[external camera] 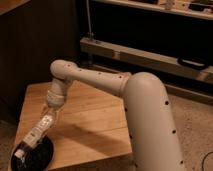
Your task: Place the bottle in the ceramic bowl
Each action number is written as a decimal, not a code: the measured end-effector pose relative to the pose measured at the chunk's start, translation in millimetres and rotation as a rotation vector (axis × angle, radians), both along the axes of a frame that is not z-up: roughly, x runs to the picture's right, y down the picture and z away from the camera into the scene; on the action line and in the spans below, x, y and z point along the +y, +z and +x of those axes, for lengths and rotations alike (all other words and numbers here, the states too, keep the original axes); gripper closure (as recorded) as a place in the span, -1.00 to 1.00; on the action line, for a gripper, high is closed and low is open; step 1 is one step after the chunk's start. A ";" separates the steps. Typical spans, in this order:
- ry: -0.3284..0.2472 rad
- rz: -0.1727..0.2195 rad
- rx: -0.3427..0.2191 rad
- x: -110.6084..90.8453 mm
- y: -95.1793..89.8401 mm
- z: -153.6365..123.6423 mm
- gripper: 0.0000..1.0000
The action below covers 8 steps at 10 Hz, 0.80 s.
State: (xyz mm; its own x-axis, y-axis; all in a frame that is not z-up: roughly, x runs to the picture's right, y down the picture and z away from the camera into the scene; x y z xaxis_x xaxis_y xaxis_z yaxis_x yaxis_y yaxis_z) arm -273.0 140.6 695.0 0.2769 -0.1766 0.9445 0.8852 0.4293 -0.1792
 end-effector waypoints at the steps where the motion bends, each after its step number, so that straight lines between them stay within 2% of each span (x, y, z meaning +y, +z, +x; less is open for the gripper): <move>1: -0.012 0.026 0.023 2.9 -2.0 -0.1 1.00; 2: -0.022 0.076 0.071 3.2 -3.5 4.0 1.00; 6: -0.048 0.170 0.183 6.0 -4.7 8.7 1.00; 8: -0.061 0.229 0.243 8.6 -4.2 9.0 1.00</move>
